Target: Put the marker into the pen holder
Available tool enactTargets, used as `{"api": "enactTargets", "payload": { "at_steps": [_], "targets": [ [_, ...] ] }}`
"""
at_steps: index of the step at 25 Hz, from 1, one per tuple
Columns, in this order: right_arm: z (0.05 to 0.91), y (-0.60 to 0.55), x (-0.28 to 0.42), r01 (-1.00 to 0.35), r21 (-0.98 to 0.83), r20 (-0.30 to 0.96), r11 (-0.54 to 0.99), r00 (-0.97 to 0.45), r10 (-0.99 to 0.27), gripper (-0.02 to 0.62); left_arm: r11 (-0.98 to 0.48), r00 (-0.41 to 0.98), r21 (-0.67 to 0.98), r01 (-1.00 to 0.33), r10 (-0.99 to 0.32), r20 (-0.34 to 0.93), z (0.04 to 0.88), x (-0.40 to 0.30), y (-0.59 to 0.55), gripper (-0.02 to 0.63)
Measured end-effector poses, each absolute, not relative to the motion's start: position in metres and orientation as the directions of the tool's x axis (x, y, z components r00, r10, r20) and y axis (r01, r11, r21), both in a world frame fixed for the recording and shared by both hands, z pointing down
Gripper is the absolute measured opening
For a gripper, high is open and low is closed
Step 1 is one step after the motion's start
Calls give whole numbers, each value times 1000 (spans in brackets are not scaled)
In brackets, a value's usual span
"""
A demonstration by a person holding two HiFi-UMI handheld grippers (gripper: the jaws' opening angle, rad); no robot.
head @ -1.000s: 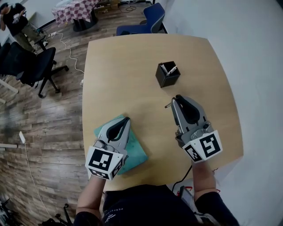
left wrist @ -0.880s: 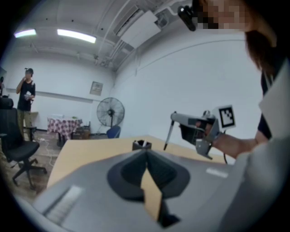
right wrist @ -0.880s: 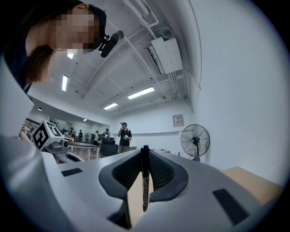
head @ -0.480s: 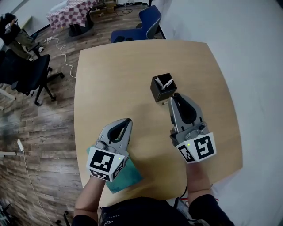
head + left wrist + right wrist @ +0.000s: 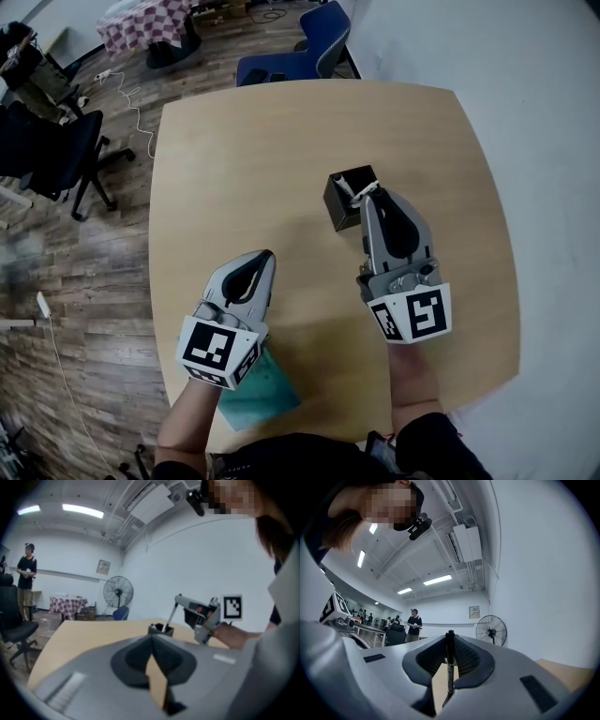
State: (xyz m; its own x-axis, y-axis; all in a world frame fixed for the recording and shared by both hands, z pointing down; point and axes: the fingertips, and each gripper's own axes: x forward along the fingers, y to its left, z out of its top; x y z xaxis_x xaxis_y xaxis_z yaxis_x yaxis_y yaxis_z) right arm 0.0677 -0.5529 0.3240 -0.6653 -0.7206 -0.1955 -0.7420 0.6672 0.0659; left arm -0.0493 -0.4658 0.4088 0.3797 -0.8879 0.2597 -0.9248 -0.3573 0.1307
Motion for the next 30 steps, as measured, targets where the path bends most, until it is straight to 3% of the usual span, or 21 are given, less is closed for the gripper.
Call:
{"api": "enactTargets", "payload": {
  "at_steps": [20,24,30],
  "targets": [
    [416,-589,74,-789,0,-7,615,-615,-789,54,-325,357,154,-933,-883,305,445,-62,-481,9],
    [420,-587,78,-797,-10,19,604,-604,-797,100,-324,356,152,-934,-888,291,441,-62,-480,9],
    [410,-573,85,-814,6,23,581,-581,-813,86,-329,357,146,-933,-897,260,428,-62,-474,9]
  ]
}}
